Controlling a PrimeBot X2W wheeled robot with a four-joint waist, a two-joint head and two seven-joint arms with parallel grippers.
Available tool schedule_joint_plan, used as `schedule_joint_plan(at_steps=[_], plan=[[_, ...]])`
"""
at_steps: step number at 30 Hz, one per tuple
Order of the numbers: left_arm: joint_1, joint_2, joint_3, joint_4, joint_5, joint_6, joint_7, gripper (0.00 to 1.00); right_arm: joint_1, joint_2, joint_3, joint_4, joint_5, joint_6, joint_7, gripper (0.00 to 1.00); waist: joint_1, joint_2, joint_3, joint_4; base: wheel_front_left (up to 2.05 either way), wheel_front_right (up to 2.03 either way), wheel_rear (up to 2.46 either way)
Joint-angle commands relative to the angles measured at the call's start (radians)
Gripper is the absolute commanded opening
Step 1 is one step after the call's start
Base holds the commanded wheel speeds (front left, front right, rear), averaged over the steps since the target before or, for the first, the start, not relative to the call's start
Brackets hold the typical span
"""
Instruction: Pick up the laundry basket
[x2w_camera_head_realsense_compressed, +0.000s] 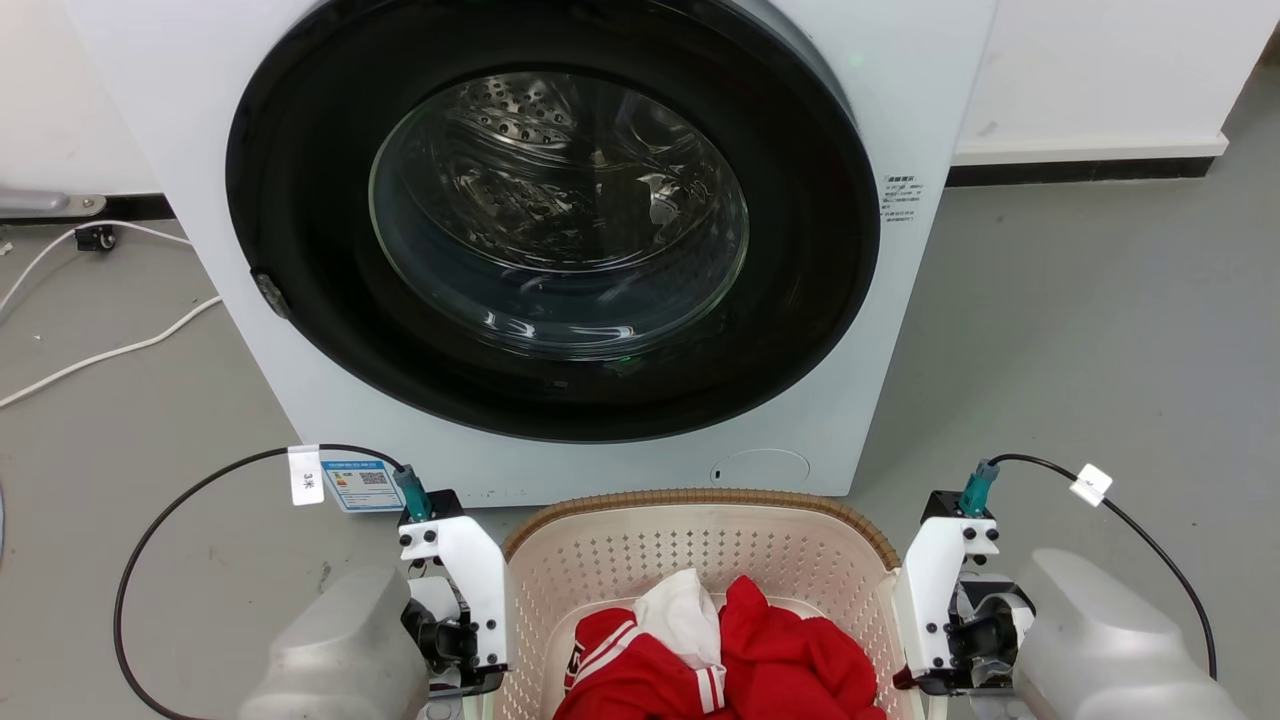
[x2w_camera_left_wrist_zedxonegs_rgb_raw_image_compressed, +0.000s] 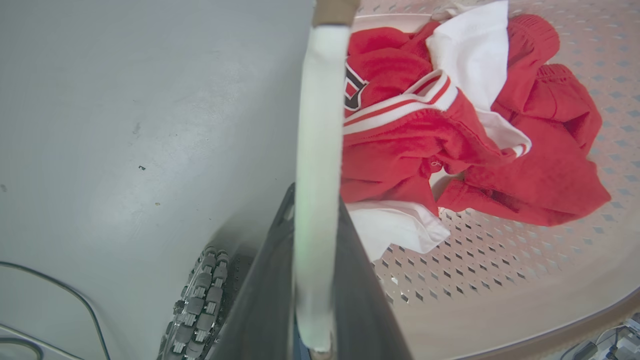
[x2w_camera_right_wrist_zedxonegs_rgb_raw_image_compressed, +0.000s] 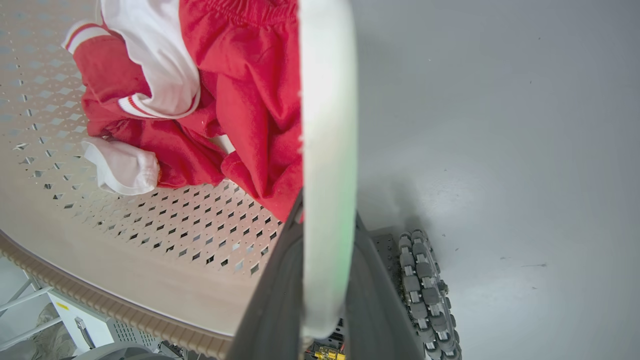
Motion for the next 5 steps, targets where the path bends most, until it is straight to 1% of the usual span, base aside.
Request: schedule_joint_plan(at_steps=[1,5], plan=[[0.002,-0.006,0.002,-0.002,-0.003,-0.004,-0.009,0.00,0.012,0.005,0.003,-0.003,0.009,0.003,0.000,0.00,0.0000,-0.0001,0.000,0.000,0.00,0.00,0.00],[0.005,-0.006,0.002,-0.002,-0.005,-0.005,-0.009,0.00,0.013,0.004,0.006,-0.002,0.012,0.003,-0.002,0.00,0.0000,-0.0001,-0.001,0.000,0.00,0.00,0.00]])
